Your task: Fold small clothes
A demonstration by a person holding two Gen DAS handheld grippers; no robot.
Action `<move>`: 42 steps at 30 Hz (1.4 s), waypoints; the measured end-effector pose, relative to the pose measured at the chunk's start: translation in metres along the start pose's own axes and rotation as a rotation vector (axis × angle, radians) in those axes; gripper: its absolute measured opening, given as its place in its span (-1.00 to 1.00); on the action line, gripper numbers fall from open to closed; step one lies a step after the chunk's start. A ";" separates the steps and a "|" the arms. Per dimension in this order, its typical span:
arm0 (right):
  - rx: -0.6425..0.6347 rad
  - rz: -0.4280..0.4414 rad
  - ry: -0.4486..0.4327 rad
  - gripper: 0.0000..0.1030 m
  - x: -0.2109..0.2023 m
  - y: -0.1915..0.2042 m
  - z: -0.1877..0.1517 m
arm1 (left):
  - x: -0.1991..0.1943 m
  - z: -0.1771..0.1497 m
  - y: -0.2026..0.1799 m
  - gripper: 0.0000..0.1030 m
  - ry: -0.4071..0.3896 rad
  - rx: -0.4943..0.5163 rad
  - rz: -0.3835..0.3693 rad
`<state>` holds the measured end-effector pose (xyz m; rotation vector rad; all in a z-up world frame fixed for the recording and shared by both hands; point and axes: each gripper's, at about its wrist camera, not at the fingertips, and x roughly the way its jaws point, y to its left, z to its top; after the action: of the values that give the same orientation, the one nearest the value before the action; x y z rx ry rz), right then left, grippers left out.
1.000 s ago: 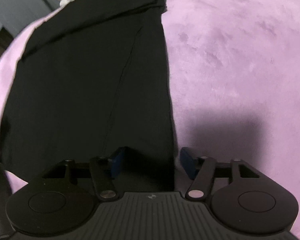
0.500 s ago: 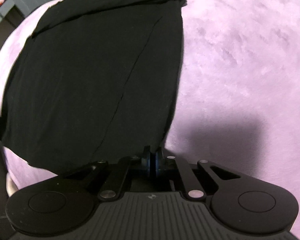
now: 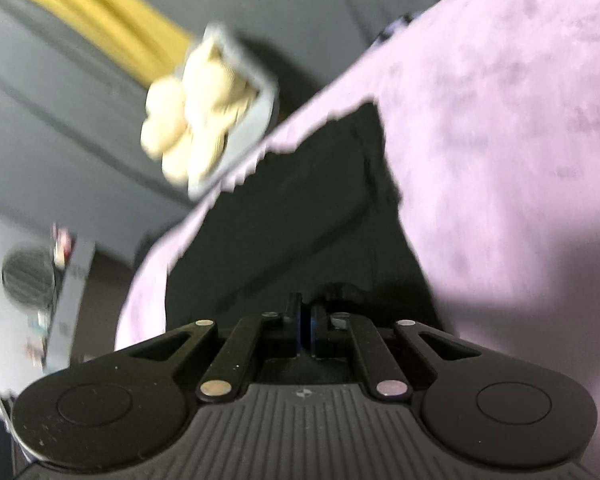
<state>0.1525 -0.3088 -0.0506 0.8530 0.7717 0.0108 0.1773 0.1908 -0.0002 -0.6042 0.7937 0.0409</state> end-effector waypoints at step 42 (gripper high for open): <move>-0.389 -0.246 -0.129 -0.28 0.009 -0.007 -0.004 | 0.061 0.004 0.048 -0.45 -0.058 0.024 -0.004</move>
<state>0.1543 -0.3079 -0.0627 0.3827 0.7180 -0.1080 0.2107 0.2218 -0.0632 -0.5791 0.7363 0.0450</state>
